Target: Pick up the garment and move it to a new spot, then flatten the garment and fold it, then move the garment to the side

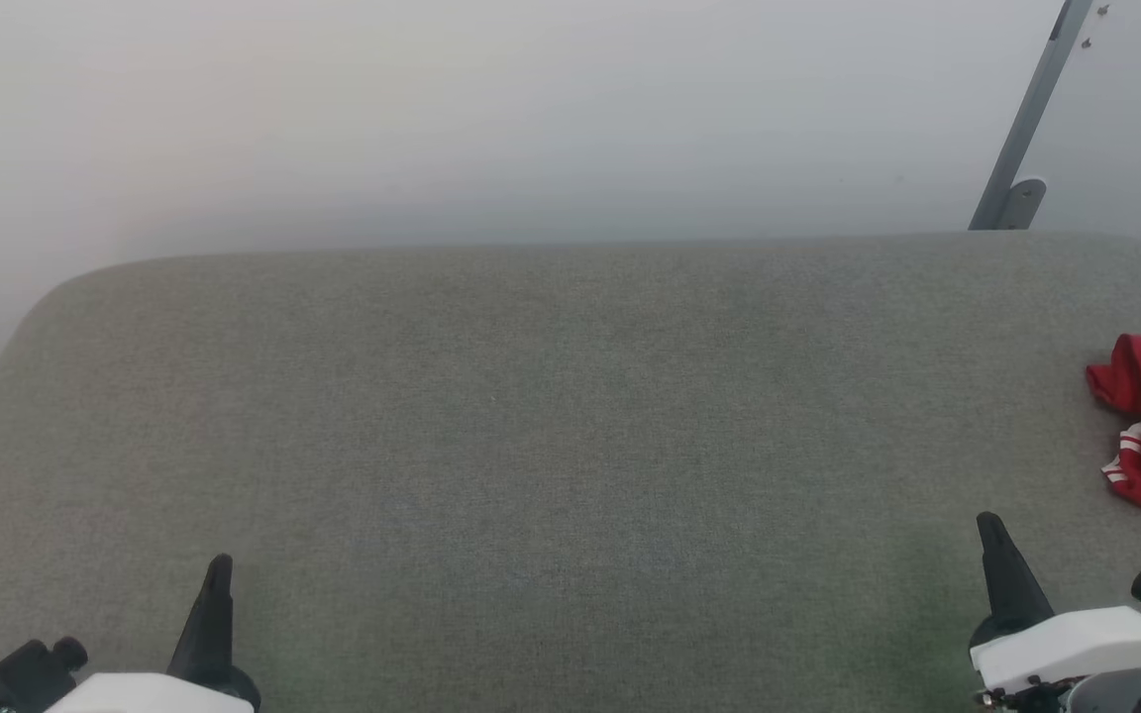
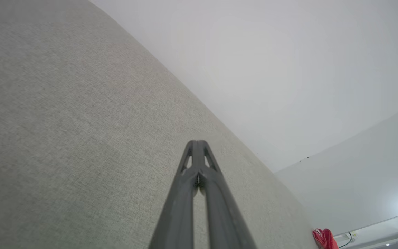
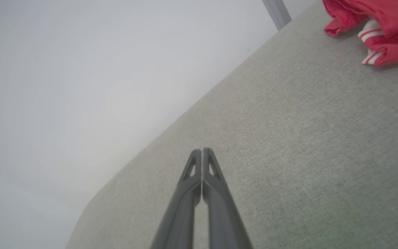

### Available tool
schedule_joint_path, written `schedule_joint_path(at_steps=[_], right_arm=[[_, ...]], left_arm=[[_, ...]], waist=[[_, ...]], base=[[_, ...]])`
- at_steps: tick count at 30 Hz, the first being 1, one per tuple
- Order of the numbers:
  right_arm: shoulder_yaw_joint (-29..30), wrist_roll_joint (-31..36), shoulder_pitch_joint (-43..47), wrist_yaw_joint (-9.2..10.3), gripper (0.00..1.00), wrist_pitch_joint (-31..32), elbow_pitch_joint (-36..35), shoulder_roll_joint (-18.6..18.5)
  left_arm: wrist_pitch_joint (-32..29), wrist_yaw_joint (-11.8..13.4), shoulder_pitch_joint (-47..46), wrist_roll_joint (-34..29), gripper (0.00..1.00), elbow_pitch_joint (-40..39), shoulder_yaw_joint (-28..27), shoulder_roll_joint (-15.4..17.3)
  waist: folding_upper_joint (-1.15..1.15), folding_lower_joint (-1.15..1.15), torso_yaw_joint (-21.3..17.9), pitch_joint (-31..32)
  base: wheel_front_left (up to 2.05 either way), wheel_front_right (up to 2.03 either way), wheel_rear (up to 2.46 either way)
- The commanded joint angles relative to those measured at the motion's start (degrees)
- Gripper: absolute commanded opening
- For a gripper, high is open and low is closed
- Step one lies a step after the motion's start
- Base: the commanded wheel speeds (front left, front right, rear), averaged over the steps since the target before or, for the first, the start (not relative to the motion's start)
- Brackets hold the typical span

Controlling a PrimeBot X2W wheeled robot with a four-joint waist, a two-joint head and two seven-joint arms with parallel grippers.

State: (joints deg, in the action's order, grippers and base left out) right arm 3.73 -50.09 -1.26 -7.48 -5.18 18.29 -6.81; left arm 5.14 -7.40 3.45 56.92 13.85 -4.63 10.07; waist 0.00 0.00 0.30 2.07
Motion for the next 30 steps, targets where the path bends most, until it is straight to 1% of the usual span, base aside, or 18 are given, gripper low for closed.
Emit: schedule_joint_path(at_steps=[1, 30], right_arm=[[0.2, -1.9, -1.4, -0.01, 0.00, 0.6, -1.1, 0.0], [1.4, -19.4, -3.2, -0.02, 0.00, 5.5, -2.6, 1.8]], left_arm=[[-0.5, -0.1, -1.6, 1.6, 0.00, -0.6, -0.5, 0.0], [-5.4, -0.1, -5.4, 16.3, 0.00, -0.3, -1.2, -3.1]], waist=[[0.00, 0.00, 0.0, 0.0], [0.00, 0.00, -0.1, -0.8]], base=[[0.00, 0.00, 0.00], [0.00, 0.00, 0.00]])
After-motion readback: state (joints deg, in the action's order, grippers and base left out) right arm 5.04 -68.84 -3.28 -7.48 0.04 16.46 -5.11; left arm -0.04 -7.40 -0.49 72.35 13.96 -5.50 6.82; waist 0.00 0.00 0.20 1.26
